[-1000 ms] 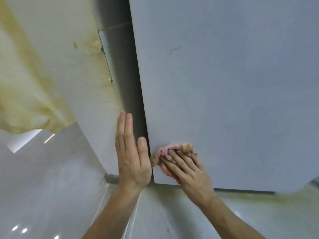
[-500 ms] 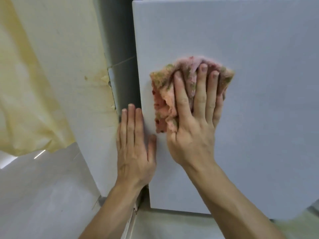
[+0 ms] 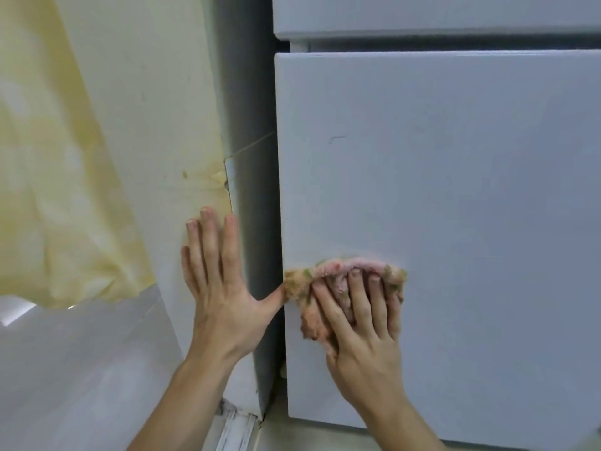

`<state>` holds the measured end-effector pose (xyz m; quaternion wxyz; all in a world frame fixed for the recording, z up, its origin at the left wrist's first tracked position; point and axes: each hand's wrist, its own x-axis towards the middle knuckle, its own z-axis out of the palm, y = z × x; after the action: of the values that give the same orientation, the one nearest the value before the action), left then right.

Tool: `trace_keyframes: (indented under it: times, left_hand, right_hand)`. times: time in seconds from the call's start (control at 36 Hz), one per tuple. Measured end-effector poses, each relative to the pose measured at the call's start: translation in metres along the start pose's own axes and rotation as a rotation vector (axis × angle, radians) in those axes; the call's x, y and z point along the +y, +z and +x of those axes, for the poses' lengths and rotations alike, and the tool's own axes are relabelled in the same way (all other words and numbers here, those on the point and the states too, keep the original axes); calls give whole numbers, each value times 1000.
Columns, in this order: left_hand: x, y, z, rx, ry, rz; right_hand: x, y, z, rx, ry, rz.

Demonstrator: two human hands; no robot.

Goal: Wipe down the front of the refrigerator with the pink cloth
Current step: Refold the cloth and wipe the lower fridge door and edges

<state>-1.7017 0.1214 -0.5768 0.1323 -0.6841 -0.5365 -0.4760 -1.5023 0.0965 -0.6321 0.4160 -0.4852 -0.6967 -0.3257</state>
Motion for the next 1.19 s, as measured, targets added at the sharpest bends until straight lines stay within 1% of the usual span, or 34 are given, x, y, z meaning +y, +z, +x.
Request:
trace_keyframes:
  times: [0.08,0.22,0.33,0.39,0.44,0.5,0.58,0.72,0.81,0.89,1.06,1.14,1.19]
  left_hand:
    - [0,-2,0,-1,-7,-10]
    - [-1,0,0,33,-1,-34]
    - [1,0,2,65,-4,-30]
    - [1,0,2,77,-4,-25]
    - [1,-1,3,91,4,-19]
    - [0,0,4,107,23,-7]
    - [-1,2,4,134,29,-15]
    - [2,2,5,140,34,-30]
    - [5,0,4,131,25,-56]
    - [8,-2,4,142,23,-73]
    - [8,-3,4,119,-3,-105]
    - [9,-6,4,103,12,-97]
    - [10,-9,6,80,3,-108]
  right_hand:
    - [-1,-3,7,-16,11,11]
    - [-9,-9,42,39,74,-3]
    - [-22,-26,106,174,174,29]
    - [-27,-38,144,257,203,23]
    - [-31,-49,177,305,218,0]
    - [-34,-55,199,319,208,-47]
    - [-36,-56,209,337,188,-111]
    - [-34,-50,203,410,70,-44]
    - [-29,-45,191,400,-1,20]
    - [-22,-38,169,340,-114,90]
    - [-1,-30,96,114,-305,170]
    - [19,-39,71,50,-316,119]
    - [39,-45,62,80,-264,56]
